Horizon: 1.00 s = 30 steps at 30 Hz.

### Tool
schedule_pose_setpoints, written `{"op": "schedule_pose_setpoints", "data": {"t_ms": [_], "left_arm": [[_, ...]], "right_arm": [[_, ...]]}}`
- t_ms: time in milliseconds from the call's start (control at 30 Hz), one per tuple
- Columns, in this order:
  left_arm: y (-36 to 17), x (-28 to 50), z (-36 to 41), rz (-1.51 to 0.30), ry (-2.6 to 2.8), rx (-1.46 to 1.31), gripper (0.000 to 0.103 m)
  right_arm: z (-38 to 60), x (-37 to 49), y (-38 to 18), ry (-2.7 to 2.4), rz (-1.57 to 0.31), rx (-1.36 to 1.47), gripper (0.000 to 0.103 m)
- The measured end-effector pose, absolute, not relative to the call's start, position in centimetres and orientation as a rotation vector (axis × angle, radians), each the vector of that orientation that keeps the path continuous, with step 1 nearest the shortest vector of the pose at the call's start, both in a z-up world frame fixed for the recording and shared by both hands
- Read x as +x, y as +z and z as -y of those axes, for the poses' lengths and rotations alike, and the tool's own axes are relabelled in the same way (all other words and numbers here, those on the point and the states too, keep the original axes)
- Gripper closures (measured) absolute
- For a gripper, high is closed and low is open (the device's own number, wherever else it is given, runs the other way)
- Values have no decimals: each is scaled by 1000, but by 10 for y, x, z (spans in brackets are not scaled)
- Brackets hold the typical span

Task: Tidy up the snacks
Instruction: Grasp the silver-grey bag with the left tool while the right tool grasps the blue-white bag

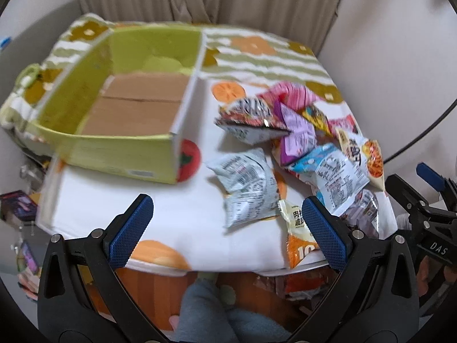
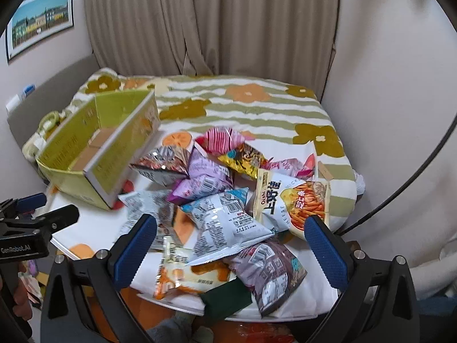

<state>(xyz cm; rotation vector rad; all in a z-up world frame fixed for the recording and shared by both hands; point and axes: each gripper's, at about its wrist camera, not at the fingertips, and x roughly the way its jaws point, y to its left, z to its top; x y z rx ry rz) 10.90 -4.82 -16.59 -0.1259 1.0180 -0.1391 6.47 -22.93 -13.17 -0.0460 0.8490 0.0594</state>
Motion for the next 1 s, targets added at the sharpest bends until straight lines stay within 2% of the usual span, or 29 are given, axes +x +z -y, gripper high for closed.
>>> {"op": "schedule_pose_setpoints", "data": {"t_ms": [333,600,700,767,1000], "left_arm": [[-233,170,80,-1172,-238,-107,0],[-267,201,93,-1253,-264,-133,1],[-277,207,97,-1283,-275,-142,10],[-283,207,95,-1303,-286,-156,21],[-287,208,91,-1297,-311,-167,35]], "right_arm": [[228,104,-181,110,-915,-149,0],[211,128,-208,154,-972,-251,1],[205,135,-214,172,-989,-275,1],[202,141,-218,177,-1001,-287,1],[199,154,-232,180,-1051,-297,1]]}}
